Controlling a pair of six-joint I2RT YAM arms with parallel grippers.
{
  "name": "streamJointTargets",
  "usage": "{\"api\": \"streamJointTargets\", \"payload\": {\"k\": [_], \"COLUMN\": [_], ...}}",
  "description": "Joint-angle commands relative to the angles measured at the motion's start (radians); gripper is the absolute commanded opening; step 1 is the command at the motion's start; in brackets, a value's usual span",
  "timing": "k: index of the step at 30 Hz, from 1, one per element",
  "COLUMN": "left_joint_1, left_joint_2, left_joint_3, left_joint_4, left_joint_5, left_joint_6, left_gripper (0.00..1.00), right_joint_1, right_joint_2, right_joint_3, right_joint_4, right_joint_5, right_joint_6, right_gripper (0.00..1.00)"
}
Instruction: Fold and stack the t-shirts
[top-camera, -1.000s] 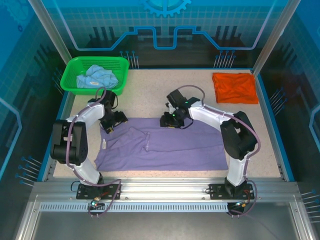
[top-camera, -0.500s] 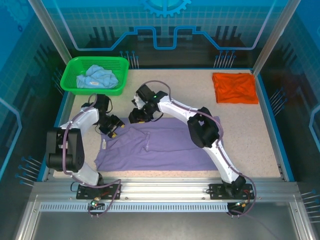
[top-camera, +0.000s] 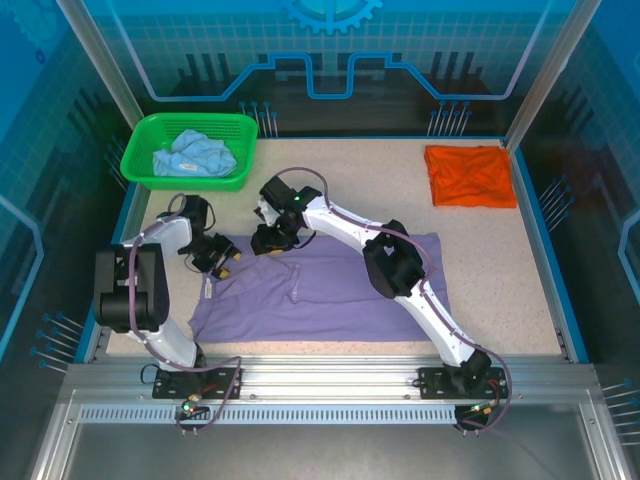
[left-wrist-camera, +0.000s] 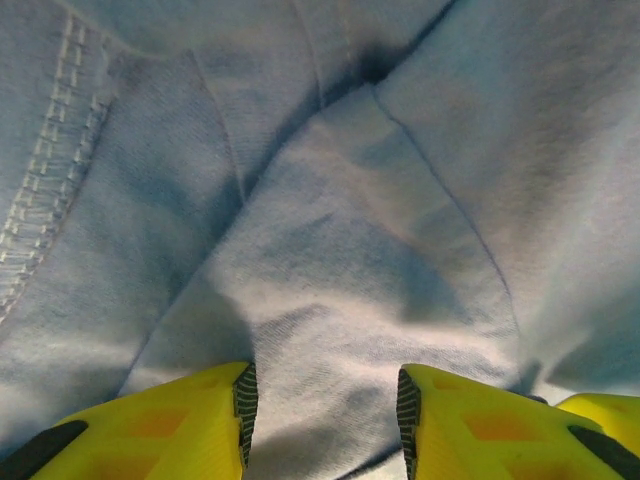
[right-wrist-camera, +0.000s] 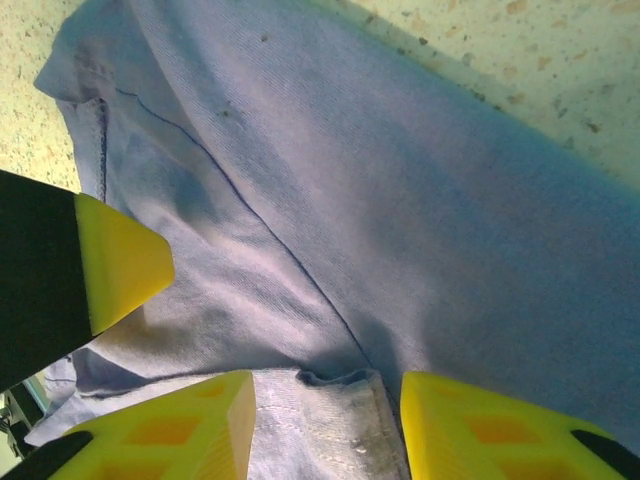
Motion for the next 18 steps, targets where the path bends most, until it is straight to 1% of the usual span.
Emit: {"api": "streamJointTargets", "payload": {"k": [1, 9, 18], "left_joint_1": [0.004, 0.004, 0.004], "left_joint_2": [0.009, 0.030, 0.050], "left_joint_3": [-0.017, -0.007, 0.022], "left_joint_4": [-0.010, -0.006, -0.016], "left_joint_5": [0.011, -0.005, -0.009], "left_joint_6": [0.034, 0.041, 0.045], "left_gripper": [0.44, 0.44, 0.46], "right_joint_1": [0.012, 0.015, 0.019], "right_joint_2": [0.011, 0.025, 0.029], "right_joint_3": [-0.011, 0.035, 0.043], "right_joint_4": [-0.023, -0.051, -0.051], "right_joint_5": [-0.021, -0.040, -0.057], "right_joint_6": [-0.018, -0.030, -0.029], "right_gripper": [0.40, 0.33, 0.14]}}
